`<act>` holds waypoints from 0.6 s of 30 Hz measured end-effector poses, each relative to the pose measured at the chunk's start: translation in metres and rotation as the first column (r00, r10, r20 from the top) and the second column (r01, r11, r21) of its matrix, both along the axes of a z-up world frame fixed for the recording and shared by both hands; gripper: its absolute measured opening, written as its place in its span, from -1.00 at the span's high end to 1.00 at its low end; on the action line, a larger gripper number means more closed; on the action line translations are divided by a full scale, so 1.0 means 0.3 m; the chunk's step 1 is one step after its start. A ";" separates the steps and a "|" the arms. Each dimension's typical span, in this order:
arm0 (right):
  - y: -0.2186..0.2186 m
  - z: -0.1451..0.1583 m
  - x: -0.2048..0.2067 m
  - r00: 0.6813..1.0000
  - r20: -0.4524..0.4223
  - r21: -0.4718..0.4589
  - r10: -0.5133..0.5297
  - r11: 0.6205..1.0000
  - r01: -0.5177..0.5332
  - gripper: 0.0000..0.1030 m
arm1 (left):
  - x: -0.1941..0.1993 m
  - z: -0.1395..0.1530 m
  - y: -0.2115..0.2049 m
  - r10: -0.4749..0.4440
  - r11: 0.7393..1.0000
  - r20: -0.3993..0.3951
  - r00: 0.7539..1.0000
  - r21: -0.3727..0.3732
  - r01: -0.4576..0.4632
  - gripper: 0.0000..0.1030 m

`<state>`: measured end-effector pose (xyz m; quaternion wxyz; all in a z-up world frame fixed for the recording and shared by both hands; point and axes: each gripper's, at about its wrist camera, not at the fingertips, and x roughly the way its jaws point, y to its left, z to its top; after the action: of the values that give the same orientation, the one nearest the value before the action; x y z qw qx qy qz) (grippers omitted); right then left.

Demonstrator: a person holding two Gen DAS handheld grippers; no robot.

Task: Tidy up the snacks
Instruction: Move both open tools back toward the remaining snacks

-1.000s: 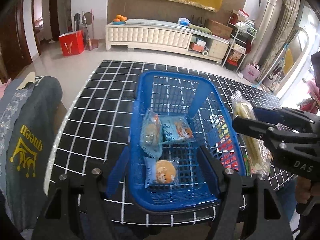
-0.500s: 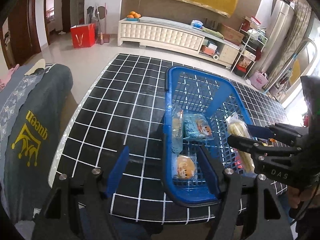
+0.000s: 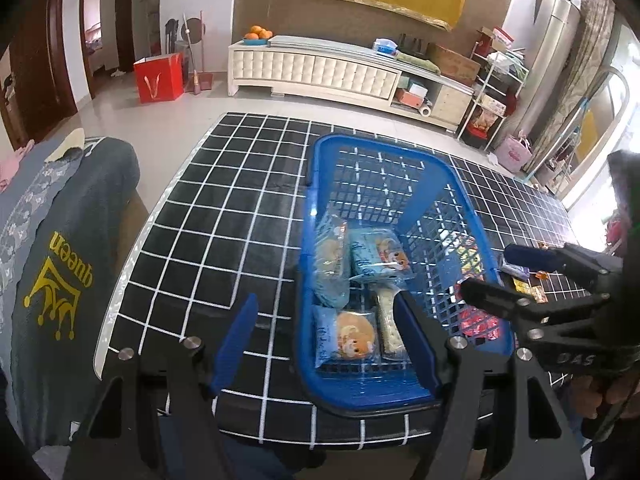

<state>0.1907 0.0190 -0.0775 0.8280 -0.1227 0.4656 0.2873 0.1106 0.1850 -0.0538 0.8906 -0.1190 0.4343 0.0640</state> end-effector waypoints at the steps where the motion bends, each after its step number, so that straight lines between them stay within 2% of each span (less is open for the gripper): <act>1: -0.021 0.014 0.000 1.000 0.008 0.006 -0.009 1.000 0.009 -0.61 | 0.005 0.004 -0.013 -0.005 1.000 0.000 1.000 0.006 0.005 -0.32; 8: -0.206 0.101 0.009 0.991 0.070 0.030 -0.118 0.993 0.116 -0.64 | 0.059 0.051 -0.150 -0.078 0.997 0.018 0.997 0.029 0.078 -0.32; 12: -0.343 0.137 0.009 0.979 0.094 0.053 -0.181 0.983 0.177 -0.69 | 0.100 0.085 -0.289 -0.166 0.984 0.032 0.986 0.064 0.163 -0.32; 14: -0.420 0.146 0.010 0.972 0.096 0.061 -0.214 0.976 0.209 -0.70 | 0.115 0.091 -0.350 -0.199 0.977 0.035 0.979 0.085 0.196 -0.61; 18: -0.537 0.148 0.016 0.958 0.099 0.070 -0.270 0.962 0.264 -0.70 | 0.158 0.093 -0.486 -0.262 0.961 0.026 0.965 0.096 0.259 -0.62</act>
<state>0.1954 -0.1420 -0.0329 0.8862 -0.0507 0.4243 0.1790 0.1580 0.0393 -0.0260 0.9040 -0.0210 0.4255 -0.0362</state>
